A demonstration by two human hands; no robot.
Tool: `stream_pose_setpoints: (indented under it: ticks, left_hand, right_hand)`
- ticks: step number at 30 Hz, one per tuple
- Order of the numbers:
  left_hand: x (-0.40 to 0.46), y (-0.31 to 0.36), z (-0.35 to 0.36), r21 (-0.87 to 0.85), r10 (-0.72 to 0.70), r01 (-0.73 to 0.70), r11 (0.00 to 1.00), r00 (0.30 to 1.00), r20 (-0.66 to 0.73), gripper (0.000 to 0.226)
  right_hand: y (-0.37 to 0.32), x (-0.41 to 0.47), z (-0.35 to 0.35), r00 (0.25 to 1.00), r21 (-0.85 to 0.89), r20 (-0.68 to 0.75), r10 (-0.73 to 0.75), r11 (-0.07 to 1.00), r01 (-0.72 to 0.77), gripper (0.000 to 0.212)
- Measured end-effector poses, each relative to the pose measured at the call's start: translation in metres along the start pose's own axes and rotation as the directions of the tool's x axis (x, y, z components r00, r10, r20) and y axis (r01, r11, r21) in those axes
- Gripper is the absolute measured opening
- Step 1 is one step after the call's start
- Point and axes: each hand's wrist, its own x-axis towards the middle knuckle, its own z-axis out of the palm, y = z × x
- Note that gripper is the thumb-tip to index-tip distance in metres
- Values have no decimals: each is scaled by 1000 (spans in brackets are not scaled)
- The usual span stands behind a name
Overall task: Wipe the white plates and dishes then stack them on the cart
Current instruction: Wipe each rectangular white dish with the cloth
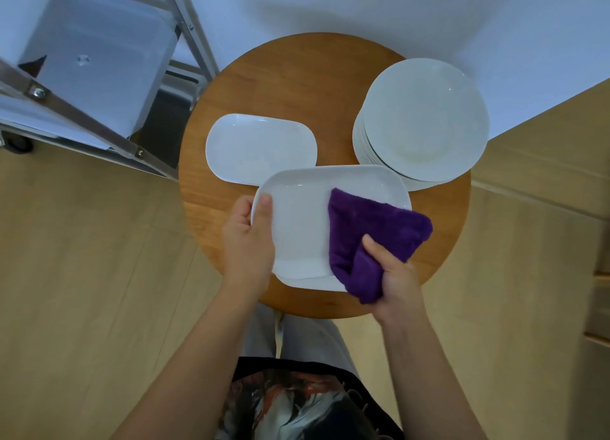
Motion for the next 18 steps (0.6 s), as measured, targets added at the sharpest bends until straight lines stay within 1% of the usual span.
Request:
stream_pose_setpoints:
  ticks: [2,4,5,6,9,10,11,12,13,14,15,16,18]
  left_hand:
    - [10,6,-10,6,23,-23,1000,998,58,19]
    - [18,13,-18,96,46,-61,993,987,156,19]
    - [22,17,-20,139,56,-86,987,977,205,19]
    - [27,22,-22,163,66,-109,981,966,251,20]
    - [39,36,-26,223,71,-172,959,915,398,24]
    - [41,38,-25,261,57,-193,946,889,454,26]
    - [42,38,-24,300,27,-205,932,863,504,28]
    - [43,38,-21,338,-12,-208,918,836,548,30]
    - [43,37,-18,373,-51,-214,903,807,588,32]
    - [43,36,-14,402,-87,-225,888,776,625,33]
    - [44,36,-10,422,-116,-237,875,745,657,33]
    - [46,37,-6,436,-141,-239,867,723,677,32]
    - [51,41,0,450,-180,-214,867,709,682,33]
  right_hand:
    - [-17,8,-13,991,-182,130,28,983,-4,49]
    - [-34,13,-22,956,-416,280,87,909,39,47]
    - [-40,14,-25,936,-500,333,114,863,72,46]
    - [-45,16,-26,920,-548,370,132,830,102,46]
    - [-58,20,-26,883,-610,439,164,776,159,49]
    - [-63,21,-23,867,-669,451,211,723,172,51]
    - [-67,22,-19,840,-756,457,293,625,193,51]
    - [-68,23,-14,800,-833,453,394,506,223,48]
    - [-66,22,-9,766,-878,434,474,413,242,45]
    - [-62,22,-5,752,-892,421,508,382,241,41]
    - [-56,21,-1,759,-885,423,495,407,228,38]
    - [-50,21,1,776,-860,436,456,464,211,35]
    - [-40,19,2,819,-794,454,352,576,193,33]
